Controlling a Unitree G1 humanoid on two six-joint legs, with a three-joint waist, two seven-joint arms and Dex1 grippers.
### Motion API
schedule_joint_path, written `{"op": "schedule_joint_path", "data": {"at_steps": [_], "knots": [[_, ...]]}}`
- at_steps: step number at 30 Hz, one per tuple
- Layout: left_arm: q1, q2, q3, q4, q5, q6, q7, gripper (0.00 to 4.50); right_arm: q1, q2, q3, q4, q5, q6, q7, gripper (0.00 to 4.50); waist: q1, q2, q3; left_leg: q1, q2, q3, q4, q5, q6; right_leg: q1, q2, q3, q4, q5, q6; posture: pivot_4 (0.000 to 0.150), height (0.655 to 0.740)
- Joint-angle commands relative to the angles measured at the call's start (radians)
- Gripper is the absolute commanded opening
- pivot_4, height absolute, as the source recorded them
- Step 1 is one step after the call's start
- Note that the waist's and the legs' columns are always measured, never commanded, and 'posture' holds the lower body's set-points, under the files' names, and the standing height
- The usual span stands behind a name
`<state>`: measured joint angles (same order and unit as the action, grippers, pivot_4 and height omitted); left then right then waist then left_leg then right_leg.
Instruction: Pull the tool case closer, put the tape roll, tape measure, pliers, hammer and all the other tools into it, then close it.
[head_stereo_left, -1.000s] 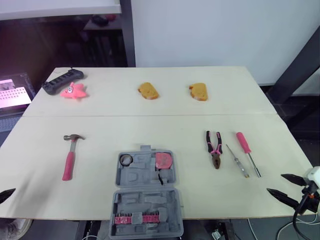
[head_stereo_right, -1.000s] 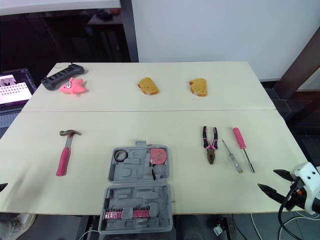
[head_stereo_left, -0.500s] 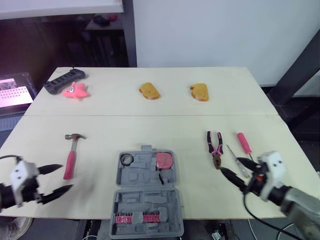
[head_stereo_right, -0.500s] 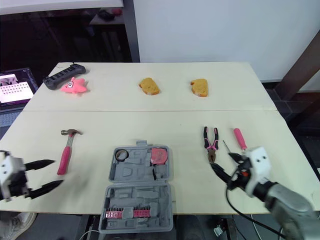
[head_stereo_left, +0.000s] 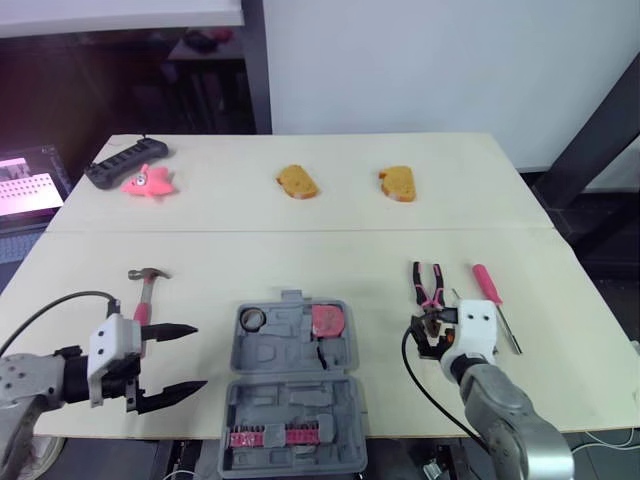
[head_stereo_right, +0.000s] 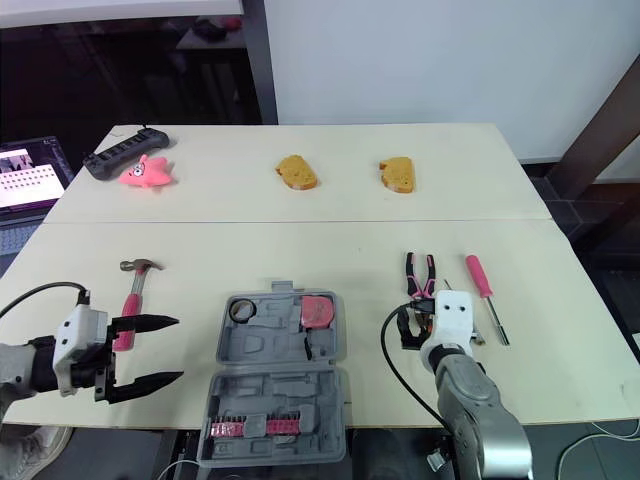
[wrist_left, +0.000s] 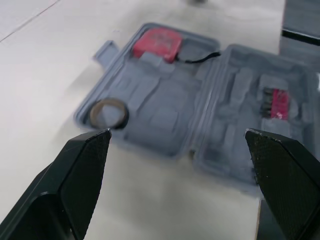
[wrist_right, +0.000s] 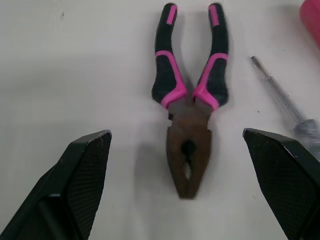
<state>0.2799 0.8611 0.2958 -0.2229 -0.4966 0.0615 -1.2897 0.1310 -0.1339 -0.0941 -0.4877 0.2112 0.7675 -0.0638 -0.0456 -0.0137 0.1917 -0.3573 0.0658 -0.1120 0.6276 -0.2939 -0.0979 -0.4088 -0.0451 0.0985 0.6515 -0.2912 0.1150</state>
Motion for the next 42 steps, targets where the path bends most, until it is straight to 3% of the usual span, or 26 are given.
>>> {"op": "schedule_joint_path", "data": {"at_steps": [1,6,7,10,14,15,21,27,31,35,39,42], "knots": [[0.008,0.011,-0.009,-0.031,0.000,0.000,-0.016,4.50,-0.034,0.008,-0.020,0.065,-0.035,-0.025,-0.023,4.47,0.000,0.000,0.000,0.000,0.000,0.000,-0.001,0.000,0.000,0.000,0.000,0.000,0.000,0.000,0.000,0.150,0.7400],[-0.008,0.012,-0.011,-0.057,-0.023,0.021,-0.014,4.50,-0.073,0.018,-0.052,0.134,-0.035,-0.015,-0.027,4.47,0.000,0.000,0.000,0.000,0.000,0.000,0.000,0.000,0.000,0.000,0.000,0.000,0.000,0.000,0.000,0.150,0.7400],[-0.009,0.011,-0.010,-0.062,-0.028,0.029,-0.014,4.50,-0.077,0.023,-0.055,0.141,-0.027,-0.016,-0.020,4.22,-0.001,0.000,0.000,0.000,0.000,0.000,0.000,0.000,0.000,0.000,0.000,0.000,0.000,0.000,0.000,0.150,0.7400],[-0.006,0.011,-0.009,-0.072,-0.038,0.050,-0.019,4.50,-0.086,0.029,-0.055,0.150,-0.023,-0.022,-0.006,3.15,-0.001,0.000,0.000,0.000,0.000,0.000,0.000,0.000,0.000,0.001,0.000,0.000,0.000,0.000,0.000,0.150,0.7400],[-0.007,0.011,-0.010,-0.078,-0.044,0.074,-0.020,4.50,-0.096,0.036,-0.044,0.155,-0.027,-0.021,0.006,1.16,-0.002,0.000,0.000,0.000,0.000,0.000,0.000,0.000,0.000,0.000,0.000,0.000,0.000,0.000,0.000,0.150,0.7400],[-0.008,0.010,-0.009,-0.078,-0.044,0.078,-0.020,4.50,-0.096,0.038,-0.045,0.155,-0.029,-0.022,0.006,0.97,-0.003,0.000,0.000,0.000,0.000,0.000,0.000,0.000,0.000,0.000,0.000,0.000,0.000,0.000,0.000,0.150,0.7400],[-0.037,-0.036,0.000,-0.070,-0.079,0.070,-0.004,4.50,-0.088,-0.008,-0.012,0.102,-0.050,-0.053,0.059,0.98,-0.004,0.000,0.000,0.000,0.000,0.000,0.000,0.000,0.000,0.000,0.000,0.000,0.000,0.000,0.000,0.150,0.7400],[-0.069,-0.077,0.008,-0.053,-0.122,0.046,-0.034,4.50,-0.125,-0.165,0.051,-0.109,-0.025,-0.022,0.212,0.98,-0.007,0.003,0.002,0.000,0.000,0.000,0.000,0.000,0.000,-0.001,0.000,0.000,0.000,0.000,0.000,0.150,0.7400],[-0.074,-0.027,0.017,-0.022,-0.164,0.096,-0.108,4.50,-0.311,-0.367,0.114,-0.304,0.206,0.213,0.481,0.98,-0.021,0.005,0.004,-0.001,0.000,0.000,0.001,0.000,0.000,-0.001,0.000,0.000,0.000,0.000,0.000,0.150,0.7400],[-0.100,-0.009,0.009,0.062,-0.152,0.078,-0.167,4.50,-0.536,-0.538,0.214,-0.353,0.417,0.434,0.683,0.98,-0.023,0.005,0.004,0.000,0.000,-0.003,-0.002,0.000,0.001,0.000,0.001,-0.001,0.000,0.000,0.001,0.150,0.7400],[-0.123,-0.002,-0.006,0.146,-0.111,0.022,-0.223,4.50,-0.771,-0.620,0.427,-0.292,0.444,0.516,0.805,0.98,-0.021,0.005,0.005,-0.004,-0.001,-0.003,0.000,-0.001,0.002,-0.002,0.000,-0.002,-0.002,-0.001,0.001,0.150,0.7400],[-0.112,0.004,0.003,0.163,-0.105,0.002,-0.254,4.50,-0.910,-0.586,0.593,-0.207,0.417,0.565,0.823,0.98,-0.024,0.005,0.005,-0.012,-0.001,-0.003,0.003,-0.001,0.002,-0.009,-0.001,-0.002,-0.001,0.000,0.001,0.150,0.7400]]}}
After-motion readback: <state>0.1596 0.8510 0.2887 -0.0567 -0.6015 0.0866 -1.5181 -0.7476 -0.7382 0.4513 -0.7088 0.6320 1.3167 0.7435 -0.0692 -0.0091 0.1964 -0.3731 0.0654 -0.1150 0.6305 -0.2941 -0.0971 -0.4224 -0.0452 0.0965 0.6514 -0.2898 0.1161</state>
